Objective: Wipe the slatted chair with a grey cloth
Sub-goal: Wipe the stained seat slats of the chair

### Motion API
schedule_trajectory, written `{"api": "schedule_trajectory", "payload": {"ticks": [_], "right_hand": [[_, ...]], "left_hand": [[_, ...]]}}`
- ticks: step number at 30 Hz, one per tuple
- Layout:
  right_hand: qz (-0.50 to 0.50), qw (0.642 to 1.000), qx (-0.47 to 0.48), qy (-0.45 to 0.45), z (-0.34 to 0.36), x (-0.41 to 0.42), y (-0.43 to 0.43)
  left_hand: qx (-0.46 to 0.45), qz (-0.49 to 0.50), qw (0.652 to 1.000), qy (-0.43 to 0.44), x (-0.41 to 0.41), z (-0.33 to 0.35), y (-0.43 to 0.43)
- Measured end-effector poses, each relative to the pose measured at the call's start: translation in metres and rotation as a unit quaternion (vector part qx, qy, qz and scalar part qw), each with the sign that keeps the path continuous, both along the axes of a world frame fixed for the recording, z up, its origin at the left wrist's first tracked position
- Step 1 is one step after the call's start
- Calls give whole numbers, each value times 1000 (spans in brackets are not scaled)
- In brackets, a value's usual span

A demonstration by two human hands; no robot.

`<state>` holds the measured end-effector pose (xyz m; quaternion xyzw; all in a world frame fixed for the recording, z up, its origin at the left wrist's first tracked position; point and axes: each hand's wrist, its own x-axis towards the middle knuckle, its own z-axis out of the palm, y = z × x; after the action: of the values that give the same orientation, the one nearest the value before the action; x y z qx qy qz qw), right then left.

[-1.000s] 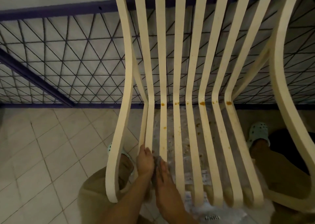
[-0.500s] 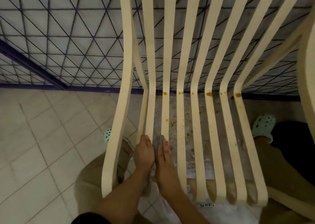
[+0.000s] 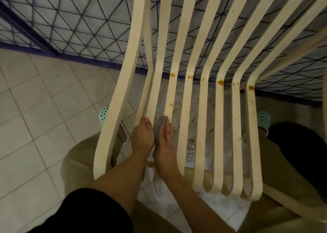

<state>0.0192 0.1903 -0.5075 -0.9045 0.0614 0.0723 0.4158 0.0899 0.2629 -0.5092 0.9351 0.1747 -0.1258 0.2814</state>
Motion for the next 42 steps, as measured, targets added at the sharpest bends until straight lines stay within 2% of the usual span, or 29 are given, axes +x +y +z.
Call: {"api": "schedule_trajectory", "payload": {"ticks": [3,8,13,15,19,23,33,42], "right_hand": [[25,1000,-13,7,3,-5,1],[100,985,-139,-25,6,-25,-3],[94,979,-166,-75,6,7,-25],[75,984,-140,-77,6,22,-34],[39,998,11,-40,-1,45,-27],[-80,993,80,-27,-9,46,-4],[-87,988,121,-38,-3,-23,11],[-61,991,109,-48,-8,36,-6]], "left_hand": [[10,-10,1000,6,-1,-1,4],[2,-11,1000,15,-1,0,2],[11,-18,1000,22,1,0,-2],[17,-25,999,15,-1,-2,0],[15,-22,1000,10,0,2,0],[20,-24,999,17,-1,3,1],[6,-7,1000,20,0,1,-1],[9,-6,1000,15,-1,-2,0]]}}
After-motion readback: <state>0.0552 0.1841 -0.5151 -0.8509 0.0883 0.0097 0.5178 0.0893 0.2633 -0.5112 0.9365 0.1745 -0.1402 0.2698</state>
